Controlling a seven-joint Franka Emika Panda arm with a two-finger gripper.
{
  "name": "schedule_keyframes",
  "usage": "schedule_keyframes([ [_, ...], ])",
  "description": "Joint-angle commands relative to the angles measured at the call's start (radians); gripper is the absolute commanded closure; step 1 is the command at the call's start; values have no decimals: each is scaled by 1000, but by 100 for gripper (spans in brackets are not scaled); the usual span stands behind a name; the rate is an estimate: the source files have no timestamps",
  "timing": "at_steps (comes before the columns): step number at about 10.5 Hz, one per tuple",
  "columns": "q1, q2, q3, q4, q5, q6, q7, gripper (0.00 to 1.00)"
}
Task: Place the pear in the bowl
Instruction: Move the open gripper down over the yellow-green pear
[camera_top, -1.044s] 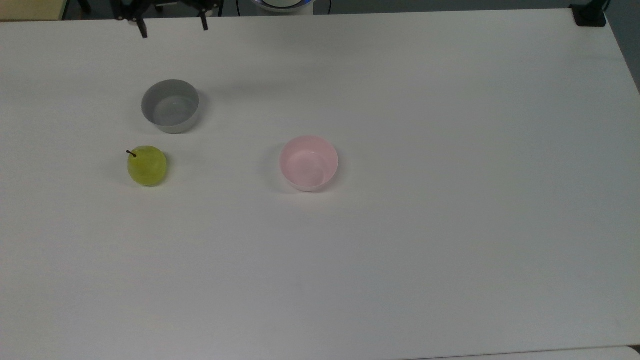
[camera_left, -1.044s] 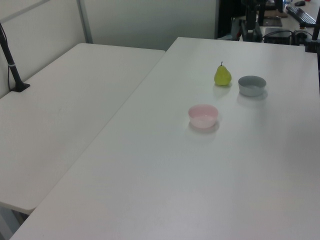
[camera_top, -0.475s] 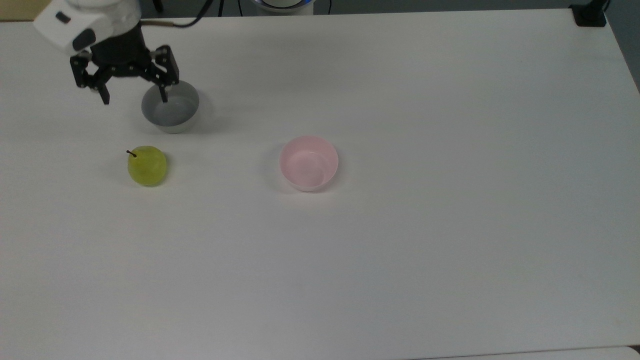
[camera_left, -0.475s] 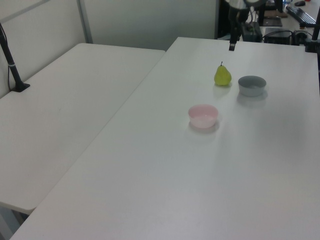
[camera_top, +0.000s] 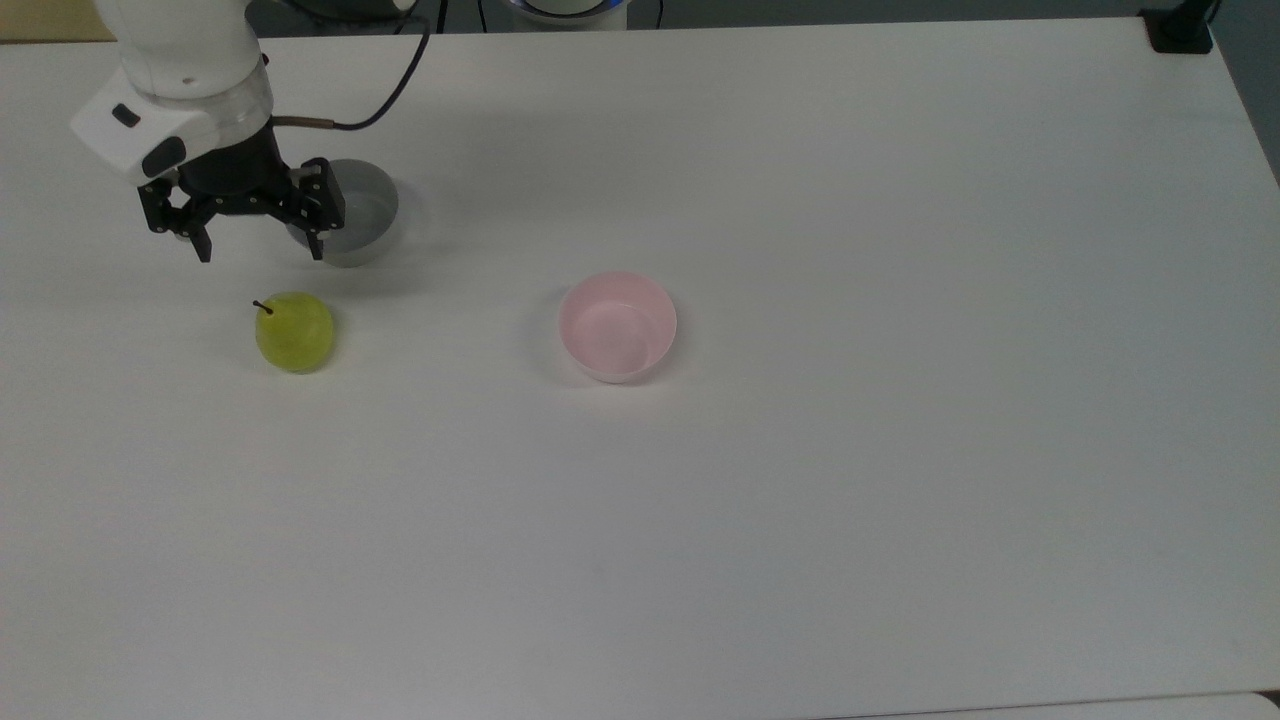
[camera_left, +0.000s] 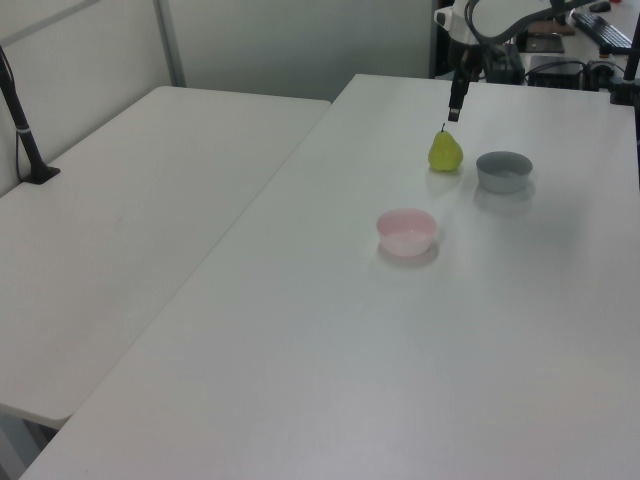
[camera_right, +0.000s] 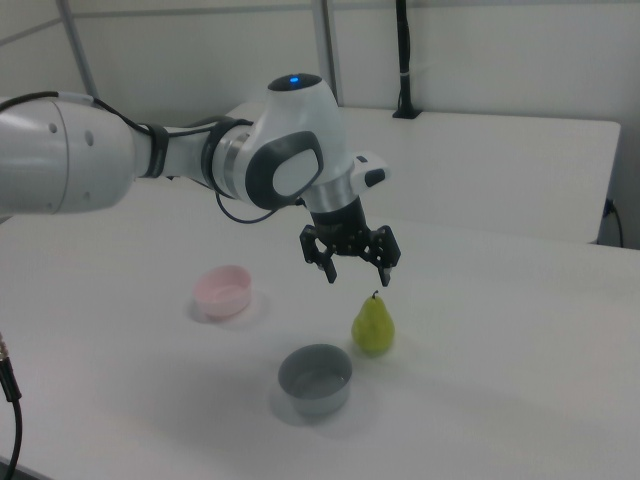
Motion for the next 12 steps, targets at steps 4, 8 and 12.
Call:
schedule_keyframes([
  [4,1,82,-4,-30,-2,147,15,0],
  [8,3,131,-4,-33,-2,213,75,0],
  [12,7,136,-4,-33,-4,215,78,79],
])
